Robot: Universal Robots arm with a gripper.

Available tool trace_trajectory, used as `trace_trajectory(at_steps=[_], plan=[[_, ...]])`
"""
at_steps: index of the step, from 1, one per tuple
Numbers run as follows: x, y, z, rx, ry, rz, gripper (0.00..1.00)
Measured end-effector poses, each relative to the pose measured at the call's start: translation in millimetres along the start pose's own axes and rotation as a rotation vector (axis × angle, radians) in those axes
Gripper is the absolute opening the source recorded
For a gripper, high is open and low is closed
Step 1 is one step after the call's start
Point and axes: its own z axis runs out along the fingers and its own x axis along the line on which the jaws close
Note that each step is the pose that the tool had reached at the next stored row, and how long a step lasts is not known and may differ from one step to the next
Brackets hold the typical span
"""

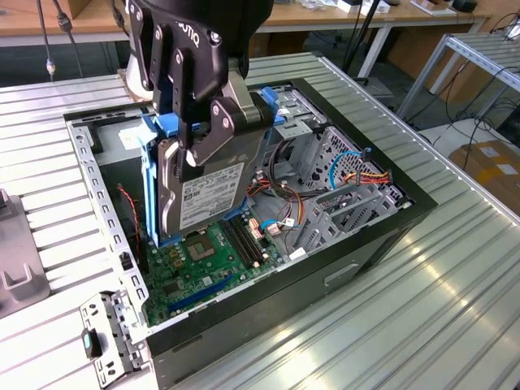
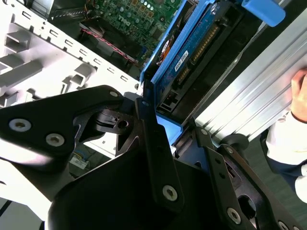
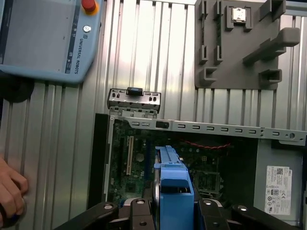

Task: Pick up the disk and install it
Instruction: 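Insert the disk into the insertion slot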

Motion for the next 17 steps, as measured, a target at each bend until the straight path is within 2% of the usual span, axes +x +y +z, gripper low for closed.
trace_trajectory(at_steps=[8,10,11,12,13,17], plan=[[5.6,-4.4,0.1,0.0000,0.0000,0.000,0.37],[11.7,-16.8,0.3,0.0000,0.0000,0.000,0.37],[12.5,-18.2,0.4,0.0001,0.0000,0.000,0.37],[16.8,-25.9,0.6,0.0001,-0.0001,0.000,0.37],[18.7,-28.9,0.7,0.0001,-0.0001,0.000,0.37],[19.7,-30.5,0.7,0.0000,0.0000,0.000,0.37]])
